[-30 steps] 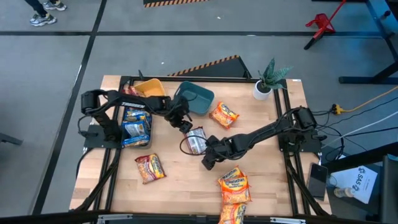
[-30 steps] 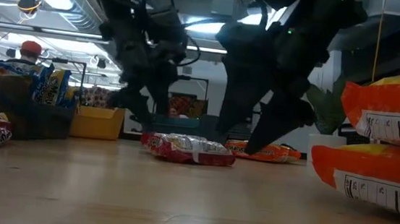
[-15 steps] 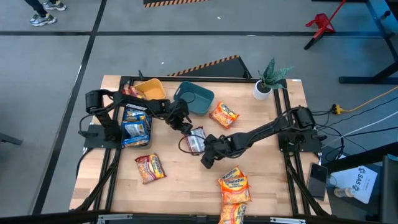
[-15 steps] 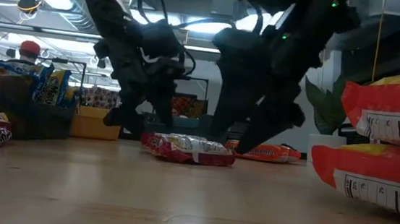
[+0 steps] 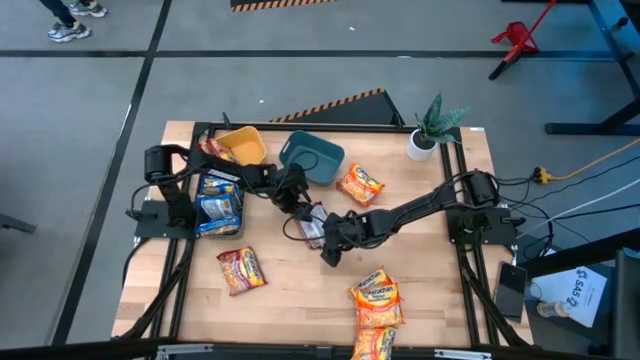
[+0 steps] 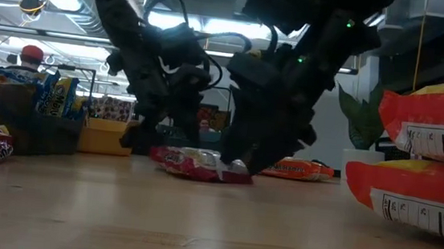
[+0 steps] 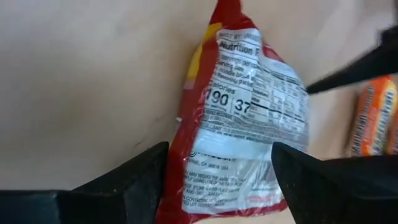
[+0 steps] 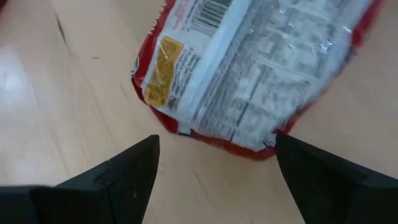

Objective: Sort Maruchan noodles
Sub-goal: Put the red noodle pack into the yellow bin

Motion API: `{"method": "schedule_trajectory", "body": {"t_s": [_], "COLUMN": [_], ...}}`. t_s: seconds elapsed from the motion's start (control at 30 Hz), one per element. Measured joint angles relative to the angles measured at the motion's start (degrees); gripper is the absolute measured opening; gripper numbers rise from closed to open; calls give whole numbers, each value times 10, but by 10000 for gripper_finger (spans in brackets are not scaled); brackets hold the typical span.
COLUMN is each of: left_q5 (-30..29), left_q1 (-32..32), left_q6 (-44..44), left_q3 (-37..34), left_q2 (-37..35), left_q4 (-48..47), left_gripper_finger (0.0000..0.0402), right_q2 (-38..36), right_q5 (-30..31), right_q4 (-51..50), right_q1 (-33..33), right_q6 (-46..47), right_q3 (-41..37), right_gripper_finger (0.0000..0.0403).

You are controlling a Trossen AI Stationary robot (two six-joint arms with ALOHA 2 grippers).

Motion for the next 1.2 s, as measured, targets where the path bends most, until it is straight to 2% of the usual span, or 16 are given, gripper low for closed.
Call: {"method": "schedule_trajectory", "body": {"t_s": [0.23,0.6,0.9,1.03,1.2], "left_q5": [46,143,208,227,228], "left_q1": [-1,-1,0,0,0], "left_q6": [-24,-88,-131,-152,-185], "left_q3": [-1,-1,0,1,1], "left_q2": [1,0,0,-6,-21], "left_q4": [12,15,19,22,30], "left_gripper_finger": [263,198,149,134,128], "right_q2": [9,8,5,-14,-63], "right_q5": [0,-3,-52,-58,-47], "right_q4": [11,9,-10,-31,-103], "right_q1": [-2,-2,2,9,25], "right_q6": [-13,-36,-41,-41,-50], "right_q3": [0,0,6,6,6], "right_gripper_finger": [314,314,314,314,314]}}
